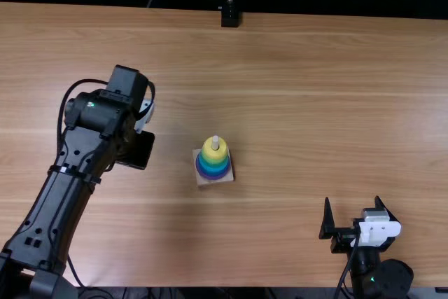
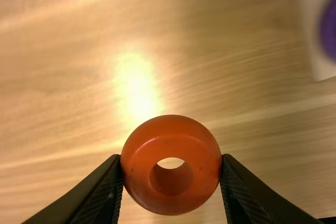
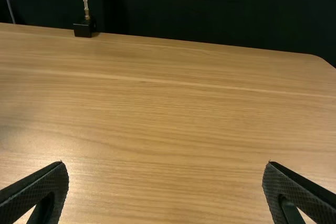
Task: Build the Hanoi tower: stack the rings onto the peg from bottom to top in this color order: purple, dark blue, light blue, dark green, light green, yellow, orange.
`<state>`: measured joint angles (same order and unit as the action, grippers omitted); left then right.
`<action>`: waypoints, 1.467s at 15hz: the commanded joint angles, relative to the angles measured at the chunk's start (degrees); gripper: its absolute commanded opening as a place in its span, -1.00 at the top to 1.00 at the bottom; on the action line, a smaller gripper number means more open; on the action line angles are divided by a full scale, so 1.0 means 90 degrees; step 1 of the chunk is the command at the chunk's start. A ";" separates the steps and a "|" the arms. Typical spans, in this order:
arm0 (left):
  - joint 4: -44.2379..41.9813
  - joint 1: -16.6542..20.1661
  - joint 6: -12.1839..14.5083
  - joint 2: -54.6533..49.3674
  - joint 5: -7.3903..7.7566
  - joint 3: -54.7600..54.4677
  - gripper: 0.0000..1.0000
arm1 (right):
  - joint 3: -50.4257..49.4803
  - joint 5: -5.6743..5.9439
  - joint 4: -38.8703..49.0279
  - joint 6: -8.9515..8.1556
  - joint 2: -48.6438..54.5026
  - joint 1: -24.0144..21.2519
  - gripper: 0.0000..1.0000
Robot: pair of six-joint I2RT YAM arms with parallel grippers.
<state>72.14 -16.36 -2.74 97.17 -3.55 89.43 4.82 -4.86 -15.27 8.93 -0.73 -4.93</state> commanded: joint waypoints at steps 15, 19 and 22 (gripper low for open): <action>0.0024 -0.2147 -0.1723 0.0991 0.0078 0.2407 1.00 | -0.0438 0.0013 -0.0338 0.0016 0.0081 -0.0068 -1.00; 0.0024 -0.2206 -0.1875 0.1186 0.0078 0.2661 1.00 | -0.0438 0.0013 -0.0338 0.0027 0.0081 -0.0068 -1.00; 0.0024 -0.2274 -0.1887 0.1274 0.0078 0.2681 1.00 | -0.0438 0.0013 -0.0338 0.0027 0.0081 -0.0068 -1.00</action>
<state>72.29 -36.14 -18.92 107.42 -2.74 111.53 4.82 -4.89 -15.29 8.95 -0.71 -4.93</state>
